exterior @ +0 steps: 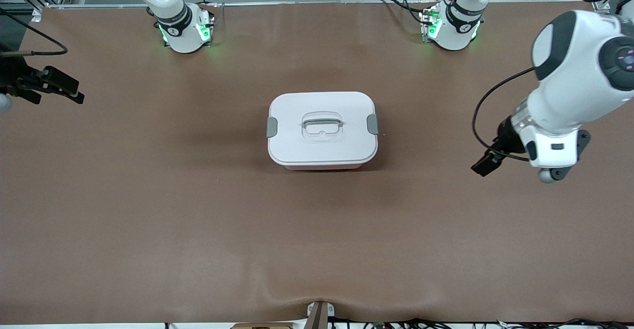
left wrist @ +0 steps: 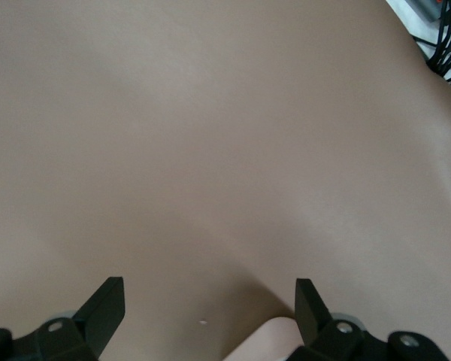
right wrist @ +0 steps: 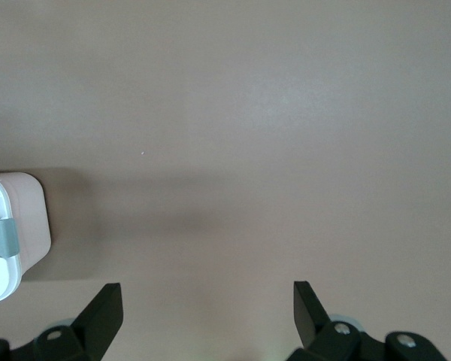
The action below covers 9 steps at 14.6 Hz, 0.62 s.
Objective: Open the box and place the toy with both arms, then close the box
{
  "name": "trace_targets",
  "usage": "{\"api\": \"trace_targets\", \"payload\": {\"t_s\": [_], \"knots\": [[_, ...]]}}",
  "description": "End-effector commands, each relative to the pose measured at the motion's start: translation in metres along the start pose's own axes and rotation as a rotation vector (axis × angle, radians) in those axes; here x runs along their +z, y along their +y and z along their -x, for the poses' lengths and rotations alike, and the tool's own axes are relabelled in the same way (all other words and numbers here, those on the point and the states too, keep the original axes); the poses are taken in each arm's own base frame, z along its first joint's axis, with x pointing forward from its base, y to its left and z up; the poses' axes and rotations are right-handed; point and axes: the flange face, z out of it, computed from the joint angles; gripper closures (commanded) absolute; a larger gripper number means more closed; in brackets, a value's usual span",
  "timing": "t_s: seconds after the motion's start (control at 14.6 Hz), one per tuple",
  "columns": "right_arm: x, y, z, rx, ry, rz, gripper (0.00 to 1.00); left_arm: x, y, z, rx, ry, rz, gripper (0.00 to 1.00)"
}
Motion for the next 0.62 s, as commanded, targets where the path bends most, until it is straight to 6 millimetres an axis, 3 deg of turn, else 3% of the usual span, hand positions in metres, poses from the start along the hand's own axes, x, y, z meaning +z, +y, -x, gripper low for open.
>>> {"api": "trace_targets", "payload": {"t_s": [0.0, 0.14, 0.27, 0.55], "knots": [[-0.002, 0.001, -0.001, -0.008, 0.005, 0.006, 0.00, -0.038, -0.020, 0.002, 0.079, 0.015, 0.013, 0.00], [-0.002, 0.001, -0.001, -0.007, 0.005, 0.006, 0.00, -0.066, -0.036, 0.002, 0.164, 0.029, 0.041, 0.00], [-0.002, 0.002, -0.001, -0.005, 0.005, 0.006, 0.00, -0.081, -0.053, -0.003, 0.275, 0.027, 0.051, 0.00], [-0.002, 0.002, -0.001, -0.005, 0.005, 0.006, 0.00, -0.089, -0.084, -0.024, 0.403, -0.038, 0.076, 0.00]]}}
